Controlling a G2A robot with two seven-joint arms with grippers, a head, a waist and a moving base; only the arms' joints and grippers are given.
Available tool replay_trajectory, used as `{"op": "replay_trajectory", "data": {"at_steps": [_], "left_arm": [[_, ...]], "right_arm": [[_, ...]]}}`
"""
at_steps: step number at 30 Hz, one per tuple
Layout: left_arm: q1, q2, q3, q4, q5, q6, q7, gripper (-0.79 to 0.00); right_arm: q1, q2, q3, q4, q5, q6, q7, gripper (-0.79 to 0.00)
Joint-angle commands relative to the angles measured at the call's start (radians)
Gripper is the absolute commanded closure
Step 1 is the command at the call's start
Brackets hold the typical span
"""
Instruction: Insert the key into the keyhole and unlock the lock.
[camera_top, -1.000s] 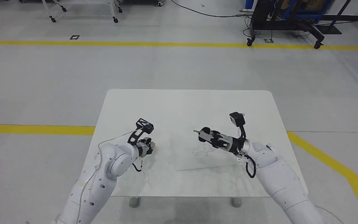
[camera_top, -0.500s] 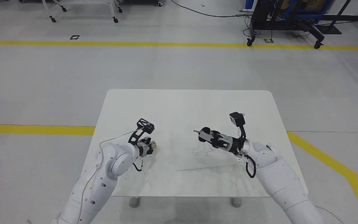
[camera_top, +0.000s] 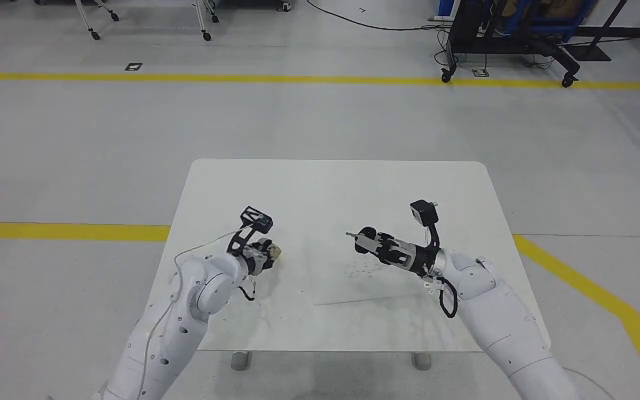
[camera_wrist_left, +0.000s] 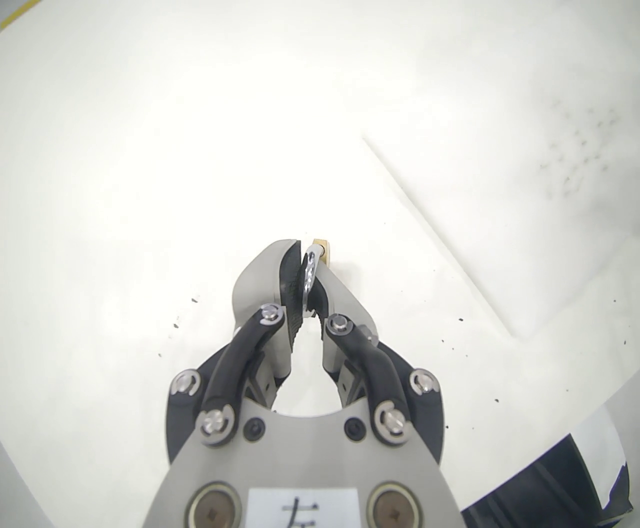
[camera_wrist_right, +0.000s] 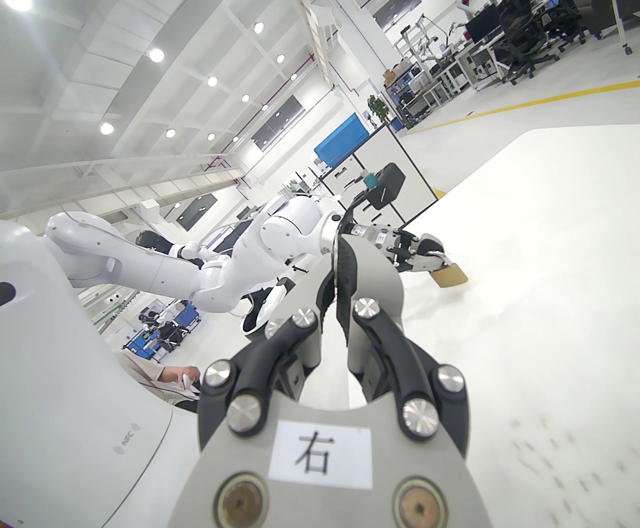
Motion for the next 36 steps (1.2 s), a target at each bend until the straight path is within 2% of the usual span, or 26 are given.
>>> {"op": "replay_trajectory", "data": {"at_steps": [1, 4, 10, 12, 15, 20, 23, 31, 33, 36], "left_arm": [[0.016, 0.003, -0.024, -0.028, 0.049, 0.025, 0.123, 0.0], [0.076, 0.004, -0.046, -0.086, 0.038, 0.008, 0.305, 0.0], [0.076, 0.004, -0.046, -0.086, 0.038, 0.008, 0.305, 0.0], [0.092, -0.005, -0.053, -0.094, -0.12, -0.006, 0.378, 0.0], [0.088, -0.015, -0.07, -0.026, -0.415, -0.125, 0.427, 0.0], [0.025, -0.032, -0.045, 0.128, -0.762, -0.3, 0.384, 0.0], [-0.038, -0.042, -0.005, 0.2, -0.872, -0.366, 0.293, 0.0], [-0.028, -0.043, -0.001, 0.203, -0.902, -0.342, 0.287, 0.0], [-0.03, -0.047, 0.007, 0.224, -1.016, -0.314, 0.243, 0.0], [-0.073, -0.056, 0.039, 0.29, -1.169, -0.239, 0.11, 0.0]], "right_arm": [[0.0, 0.0, 0.0, 0.0, 0.0, 0.0, 0.0, 0.0], [0.0, 0.0, 0.0, 0.0, 0.0, 0.0, 0.0, 0.0], [0.0, 0.0, 0.0, 0.0, 0.0, 0.0, 0.0, 0.0], [-0.004, -0.002, -0.007, -0.012, 0.008, 0.006, -0.01, 0.0], [0.002, -0.014, -0.048, -0.033, 0.0, 0.036, -0.057, 0.0], [0.05, -0.054, -0.141, 0.001, -0.016, 0.002, -0.184, 0.0], [0.087, -0.076, -0.19, 0.03, -0.044, 0.0, -0.236, 0.0], [0.09, -0.079, -0.193, 0.032, -0.045, 0.0, -0.244, 0.0], [0.09, -0.079, -0.193, 0.032, -0.045, 0.0, -0.244, 0.0], [0.079, -0.076, -0.178, 0.008, -0.071, 0.026, -0.265, 0.0]]}}
